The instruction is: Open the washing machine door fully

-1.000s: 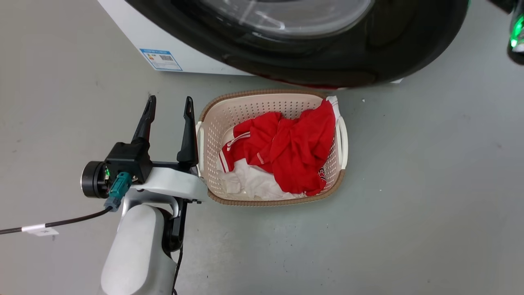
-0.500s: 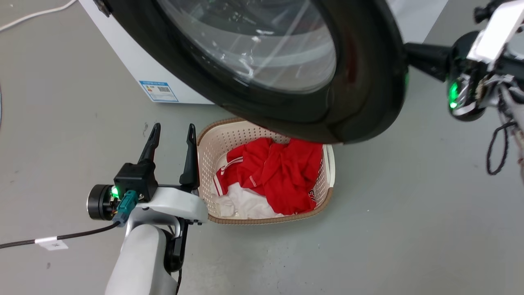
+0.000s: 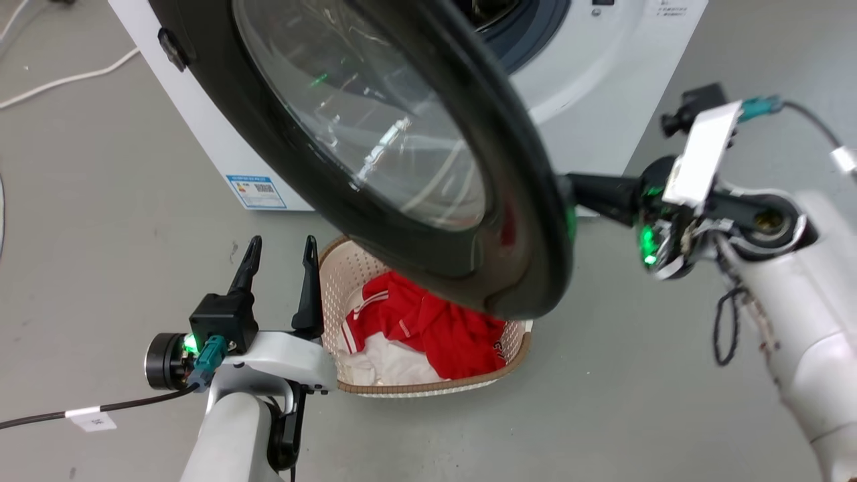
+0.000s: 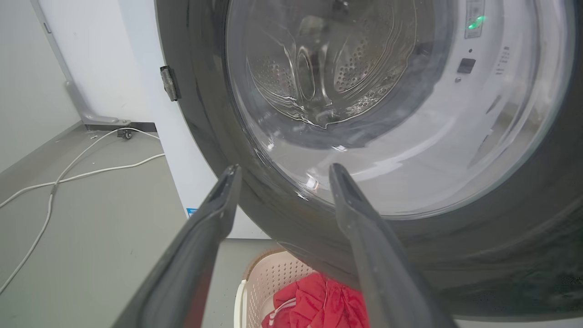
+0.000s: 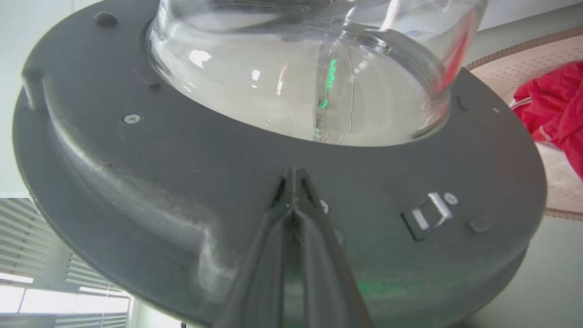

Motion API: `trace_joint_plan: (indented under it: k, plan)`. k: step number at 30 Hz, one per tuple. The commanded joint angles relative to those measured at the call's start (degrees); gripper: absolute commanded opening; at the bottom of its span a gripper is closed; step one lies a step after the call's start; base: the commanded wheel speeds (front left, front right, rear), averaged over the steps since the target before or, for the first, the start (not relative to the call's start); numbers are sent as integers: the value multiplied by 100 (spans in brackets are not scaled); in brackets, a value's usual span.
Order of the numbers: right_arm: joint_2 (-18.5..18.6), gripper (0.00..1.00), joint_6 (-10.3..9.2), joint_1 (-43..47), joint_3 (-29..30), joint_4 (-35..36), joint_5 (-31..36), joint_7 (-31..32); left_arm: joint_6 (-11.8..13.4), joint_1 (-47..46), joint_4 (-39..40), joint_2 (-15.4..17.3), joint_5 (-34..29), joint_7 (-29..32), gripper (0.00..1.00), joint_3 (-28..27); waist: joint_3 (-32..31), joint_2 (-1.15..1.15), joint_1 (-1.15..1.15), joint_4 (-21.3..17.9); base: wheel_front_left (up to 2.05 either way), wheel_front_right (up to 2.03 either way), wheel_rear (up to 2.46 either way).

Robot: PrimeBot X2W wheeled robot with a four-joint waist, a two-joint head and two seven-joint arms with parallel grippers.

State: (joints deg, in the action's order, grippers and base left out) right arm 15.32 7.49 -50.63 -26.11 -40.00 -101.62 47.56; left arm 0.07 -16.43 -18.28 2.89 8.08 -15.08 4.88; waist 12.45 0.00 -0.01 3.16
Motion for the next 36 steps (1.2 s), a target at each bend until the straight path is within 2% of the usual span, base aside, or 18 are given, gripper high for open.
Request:
trace_joint_plan:
  k: [1,13,20,26,36]
  plan:
    - [-96,0,0,171,-50,68,-27,-3,23,58,1,-2,7,-13,100,-6,-65,0,1,-17,0,0,0]
    - [-561,0,0,1009,-366,826,-10,-452,-59,293,-66,-2,-58,-13,100,-105,-303,0,1,-49,0,0,0]
    - [-753,0,0,1337,-450,1043,-89,-739,-21,367,-84,-2,-27,-13,100,-52,-406,0,1,-14,0,0,0]
    - [-804,0,0,1521,-190,979,-18,-1584,-47,420,-93,-2,-27,-13,100,-65,-465,0,1,-33,0,0,0]
    - [-768,0,0,2291,1092,1306,-192,-3533,-5,488,-125,-1,7,-13,100,-66,-616,0,1,-149,0,0,0]
